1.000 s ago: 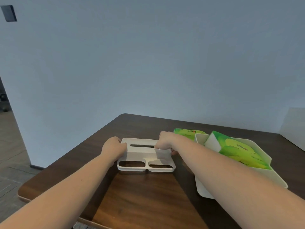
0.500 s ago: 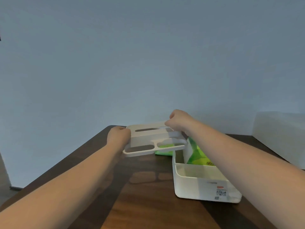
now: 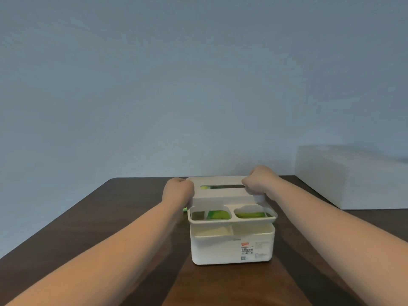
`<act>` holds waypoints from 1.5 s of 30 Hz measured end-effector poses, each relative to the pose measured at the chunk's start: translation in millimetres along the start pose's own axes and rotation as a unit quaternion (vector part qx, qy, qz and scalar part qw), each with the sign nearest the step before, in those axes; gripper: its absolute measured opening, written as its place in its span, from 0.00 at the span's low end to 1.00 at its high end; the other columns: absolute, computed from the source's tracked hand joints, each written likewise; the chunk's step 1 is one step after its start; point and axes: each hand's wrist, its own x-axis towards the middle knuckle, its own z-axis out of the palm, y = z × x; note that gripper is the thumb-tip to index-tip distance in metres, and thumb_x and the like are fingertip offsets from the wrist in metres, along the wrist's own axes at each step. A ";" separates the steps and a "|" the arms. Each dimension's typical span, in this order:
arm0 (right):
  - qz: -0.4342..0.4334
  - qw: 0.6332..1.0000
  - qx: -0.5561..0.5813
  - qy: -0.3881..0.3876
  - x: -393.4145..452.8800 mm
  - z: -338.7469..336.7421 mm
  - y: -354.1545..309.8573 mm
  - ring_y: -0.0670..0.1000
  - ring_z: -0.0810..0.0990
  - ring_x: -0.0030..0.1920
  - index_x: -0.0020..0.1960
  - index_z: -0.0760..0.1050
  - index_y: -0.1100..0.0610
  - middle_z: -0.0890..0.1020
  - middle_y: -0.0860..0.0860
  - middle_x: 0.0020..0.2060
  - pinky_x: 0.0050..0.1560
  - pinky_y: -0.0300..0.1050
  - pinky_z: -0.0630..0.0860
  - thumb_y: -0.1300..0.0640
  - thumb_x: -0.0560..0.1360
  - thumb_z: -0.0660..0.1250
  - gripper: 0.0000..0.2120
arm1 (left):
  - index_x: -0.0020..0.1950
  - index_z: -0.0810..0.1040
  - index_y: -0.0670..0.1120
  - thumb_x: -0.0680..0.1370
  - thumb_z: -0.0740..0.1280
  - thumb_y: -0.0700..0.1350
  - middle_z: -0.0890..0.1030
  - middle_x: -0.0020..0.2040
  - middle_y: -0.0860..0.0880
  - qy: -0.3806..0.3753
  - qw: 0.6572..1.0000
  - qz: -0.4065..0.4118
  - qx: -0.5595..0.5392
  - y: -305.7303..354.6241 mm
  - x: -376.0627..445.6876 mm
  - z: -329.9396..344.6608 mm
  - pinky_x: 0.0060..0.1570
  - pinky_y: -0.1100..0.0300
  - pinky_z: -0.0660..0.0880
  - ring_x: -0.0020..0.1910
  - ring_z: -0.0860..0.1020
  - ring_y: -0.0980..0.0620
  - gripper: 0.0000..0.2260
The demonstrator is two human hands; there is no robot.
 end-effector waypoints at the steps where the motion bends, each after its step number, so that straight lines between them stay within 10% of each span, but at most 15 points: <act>1: 0.009 1.000 0.005 0.000 1.5 2.3 5.9 0.58 0.77 0.42 0.40 0.74 0.62 0.77 0.56 0.38 0.37 0.41 0.69 0.61 0.73 0.63 0.05 | 0.28 0.68 0.44 0.66 0.58 0.34 0.70 0.25 0.44 0.000 1.000 -0.010 0.007 -1.1 -0.7 4.9 0.33 0.59 0.64 0.31 0.67 0.44 0.08; 7: 0.033 0.999 0.007 -0.025 3.0 13.4 21.6 0.53 0.73 0.34 0.32 0.67 0.61 0.71 0.54 0.32 0.33 0.40 0.68 0.67 0.74 0.62 0.12 | 0.32 0.71 0.44 0.68 0.58 0.33 0.69 0.24 0.44 0.012 0.999 -0.038 0.005 -3.5 -0.9 18.0 0.28 0.61 0.64 0.26 0.66 0.45 0.09; 16: 0.021 0.998 -0.046 -0.043 13.4 22.5 25.6 0.55 0.73 0.42 0.35 0.68 0.61 0.70 0.52 0.32 0.41 0.43 0.69 0.64 0.75 0.64 0.11 | 0.65 0.76 0.39 0.70 0.55 0.31 0.68 0.31 0.46 0.006 0.998 -0.059 -0.035 -21.7 3.8 28.4 0.27 0.64 0.60 0.26 0.64 0.47 0.25; 25: 0.002 0.998 -0.045 -0.033 20.6 28.2 26.3 0.55 0.73 0.41 0.35 0.66 0.60 0.72 0.53 0.34 0.35 0.42 0.68 0.67 0.74 0.61 0.10 | 0.63 0.78 0.41 0.72 0.54 0.31 0.74 0.36 0.46 0.010 0.998 -0.052 -0.017 -23.2 5.3 30.4 0.26 0.63 0.60 0.27 0.66 0.49 0.23; 33: -0.016 0.997 -0.067 -0.036 25.5 34.4 25.1 0.57 0.73 0.46 0.63 0.70 0.65 0.79 0.60 0.57 0.45 0.44 0.69 0.68 0.75 0.58 0.16 | 0.67 0.76 0.48 0.75 0.53 0.32 0.77 0.40 0.45 -0.024 0.997 -0.065 -0.018 -19.6 11.0 27.6 0.28 0.62 0.64 0.29 0.68 0.49 0.25; 39: -0.005 0.998 -0.053 -0.028 25.4 35.3 26.4 0.57 0.73 0.46 0.63 0.71 0.64 0.77 0.58 0.49 0.45 0.45 0.70 0.67 0.75 0.57 0.16 | 0.66 0.77 0.48 0.75 0.54 0.35 0.82 0.49 0.41 -0.037 0.996 -0.063 -0.048 -20.3 3.4 25.4 0.41 0.54 0.70 0.41 0.74 0.44 0.23; 45: 0.015 0.999 -0.007 -0.029 17.0 38.0 36.6 0.58 0.75 0.48 0.61 0.73 0.65 0.79 0.58 0.53 0.47 0.47 0.72 0.64 0.76 0.58 0.15 | 0.40 0.74 0.40 0.78 0.55 0.41 0.70 0.32 0.48 -0.031 0.998 -0.039 -0.033 -18.9 -21.8 19.3 0.31 0.60 0.61 0.30 0.66 0.50 0.12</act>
